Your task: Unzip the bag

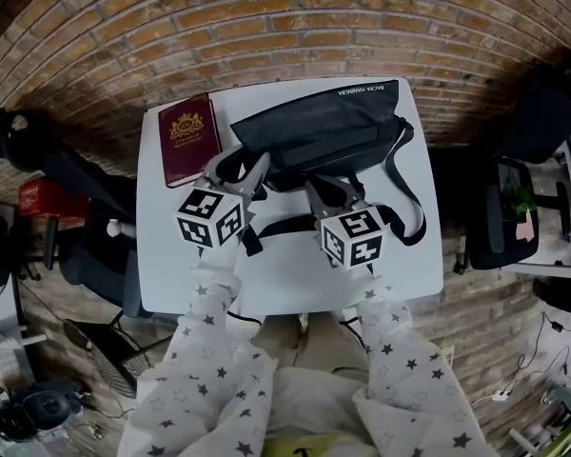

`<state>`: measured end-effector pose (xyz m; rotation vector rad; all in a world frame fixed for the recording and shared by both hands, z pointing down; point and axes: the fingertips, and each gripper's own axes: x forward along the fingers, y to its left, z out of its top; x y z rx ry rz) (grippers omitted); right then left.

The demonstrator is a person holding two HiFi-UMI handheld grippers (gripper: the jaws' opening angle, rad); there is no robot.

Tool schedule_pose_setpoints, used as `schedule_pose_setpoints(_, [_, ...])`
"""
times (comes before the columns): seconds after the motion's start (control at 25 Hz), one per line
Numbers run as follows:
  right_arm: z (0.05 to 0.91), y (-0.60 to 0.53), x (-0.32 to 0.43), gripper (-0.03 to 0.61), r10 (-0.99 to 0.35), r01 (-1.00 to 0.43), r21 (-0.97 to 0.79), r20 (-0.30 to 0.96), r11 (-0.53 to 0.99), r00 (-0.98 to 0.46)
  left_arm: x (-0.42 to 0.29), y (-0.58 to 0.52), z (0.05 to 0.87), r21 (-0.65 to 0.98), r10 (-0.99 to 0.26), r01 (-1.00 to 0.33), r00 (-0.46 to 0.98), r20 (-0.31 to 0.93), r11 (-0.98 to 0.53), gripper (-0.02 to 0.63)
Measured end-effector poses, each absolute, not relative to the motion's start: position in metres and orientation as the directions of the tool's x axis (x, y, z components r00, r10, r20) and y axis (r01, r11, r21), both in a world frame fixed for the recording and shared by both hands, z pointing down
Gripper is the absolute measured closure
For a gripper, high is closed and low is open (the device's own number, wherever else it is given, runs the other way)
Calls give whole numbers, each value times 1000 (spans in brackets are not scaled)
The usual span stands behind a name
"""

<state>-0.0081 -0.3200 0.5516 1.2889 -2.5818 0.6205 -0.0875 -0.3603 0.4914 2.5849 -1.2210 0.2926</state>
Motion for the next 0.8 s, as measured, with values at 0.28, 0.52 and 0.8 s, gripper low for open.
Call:
schedule_pose_setpoints(0.28, [549,-326,8,557,-733,-812,-268,350,519,-584,-90,-361,491,152,-734,-789,612,294,-596,483])
schedule_pose_setpoints(0.52, [547,-330,15,557,-741,-819,-264,351,509,-573,-94,-362,491,153,-745,-800,597,297,-580,483])
schedule_pose_setpoints(0.8, [546,-339,42,557,-767,-844,-263,353,468,-536,-94,-364,492,156,-758,-813,580,298,-561,483])
